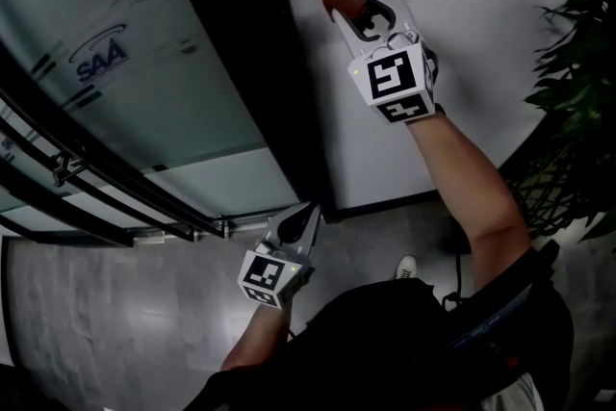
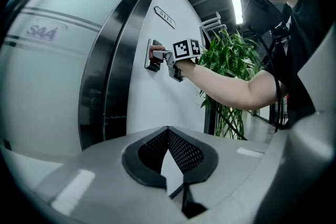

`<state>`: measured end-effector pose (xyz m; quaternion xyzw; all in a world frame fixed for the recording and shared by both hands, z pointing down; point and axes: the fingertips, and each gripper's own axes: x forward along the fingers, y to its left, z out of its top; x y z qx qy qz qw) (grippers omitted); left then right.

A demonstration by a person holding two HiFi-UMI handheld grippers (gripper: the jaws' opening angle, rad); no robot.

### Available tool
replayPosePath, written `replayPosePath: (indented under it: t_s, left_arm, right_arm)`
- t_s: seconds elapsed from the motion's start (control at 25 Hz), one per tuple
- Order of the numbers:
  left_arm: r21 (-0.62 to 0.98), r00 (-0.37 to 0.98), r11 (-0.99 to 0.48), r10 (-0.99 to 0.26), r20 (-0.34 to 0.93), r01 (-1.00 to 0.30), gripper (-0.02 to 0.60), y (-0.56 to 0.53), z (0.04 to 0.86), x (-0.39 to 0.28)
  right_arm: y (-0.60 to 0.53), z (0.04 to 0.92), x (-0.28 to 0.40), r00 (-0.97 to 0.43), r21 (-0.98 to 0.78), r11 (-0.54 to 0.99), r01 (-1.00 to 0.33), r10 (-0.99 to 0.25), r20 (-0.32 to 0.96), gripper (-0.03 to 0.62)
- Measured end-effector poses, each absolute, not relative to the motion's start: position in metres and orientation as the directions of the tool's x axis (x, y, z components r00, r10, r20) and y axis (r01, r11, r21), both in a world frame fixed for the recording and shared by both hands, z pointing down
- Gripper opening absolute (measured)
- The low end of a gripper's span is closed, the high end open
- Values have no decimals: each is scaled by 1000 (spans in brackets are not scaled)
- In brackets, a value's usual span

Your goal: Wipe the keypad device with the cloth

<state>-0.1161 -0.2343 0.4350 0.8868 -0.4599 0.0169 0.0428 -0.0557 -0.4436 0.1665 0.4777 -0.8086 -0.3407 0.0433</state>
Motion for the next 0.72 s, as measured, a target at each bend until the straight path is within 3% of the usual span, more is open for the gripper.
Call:
replayPosePath:
  t_s: [0.72]
  left_arm:
    - [63,580,-577,-811,70,-814,17,-237,435,-114]
  right_arm:
    - [-458,168,-19,-489,581,277,-765,-837,-246,144]
